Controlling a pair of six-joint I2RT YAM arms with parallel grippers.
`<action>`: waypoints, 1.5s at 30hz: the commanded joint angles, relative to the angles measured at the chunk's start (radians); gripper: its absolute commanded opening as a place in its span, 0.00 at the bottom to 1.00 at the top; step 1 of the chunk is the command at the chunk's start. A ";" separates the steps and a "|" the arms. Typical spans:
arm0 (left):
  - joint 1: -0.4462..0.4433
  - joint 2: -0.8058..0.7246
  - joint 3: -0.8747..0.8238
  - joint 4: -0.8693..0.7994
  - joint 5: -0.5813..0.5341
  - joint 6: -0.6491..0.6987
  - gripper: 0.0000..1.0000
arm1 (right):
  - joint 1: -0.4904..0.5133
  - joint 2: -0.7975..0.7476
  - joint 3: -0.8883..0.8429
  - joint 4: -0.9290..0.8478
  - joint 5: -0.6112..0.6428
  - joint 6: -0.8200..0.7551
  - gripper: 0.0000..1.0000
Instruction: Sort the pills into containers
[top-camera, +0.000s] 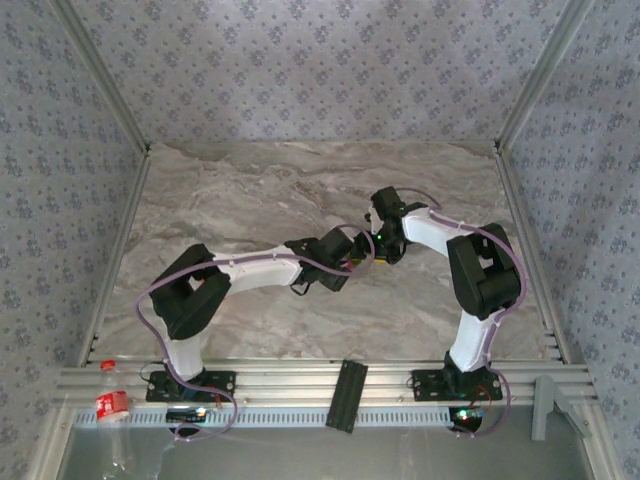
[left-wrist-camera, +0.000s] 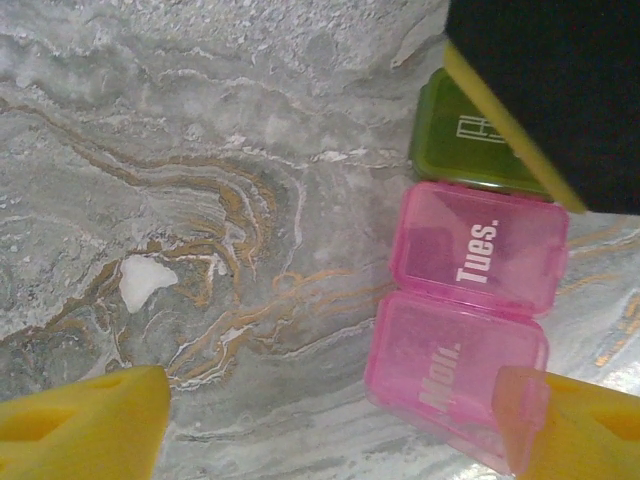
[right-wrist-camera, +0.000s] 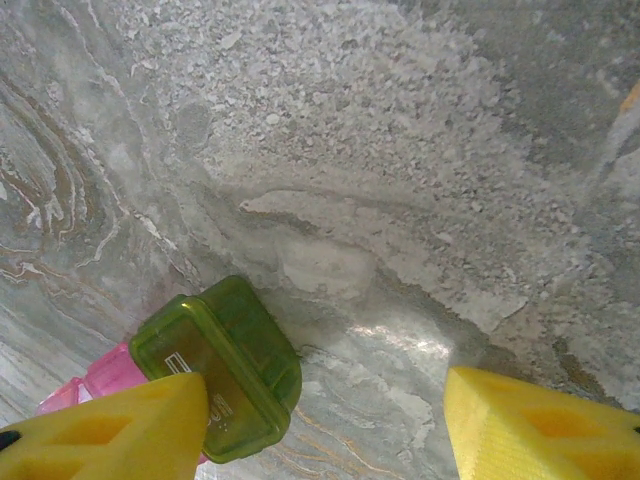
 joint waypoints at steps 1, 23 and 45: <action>0.000 0.012 0.027 0.001 -0.047 0.011 0.84 | 0.008 0.027 -0.002 -0.018 0.029 0.012 0.65; 0.092 -0.029 0.040 0.007 -0.043 -0.024 0.85 | 0.008 0.036 -0.020 -0.013 0.035 0.012 0.65; 0.148 -0.038 0.028 0.059 0.006 -0.065 0.86 | 0.010 0.046 -0.021 -0.011 0.038 0.015 0.65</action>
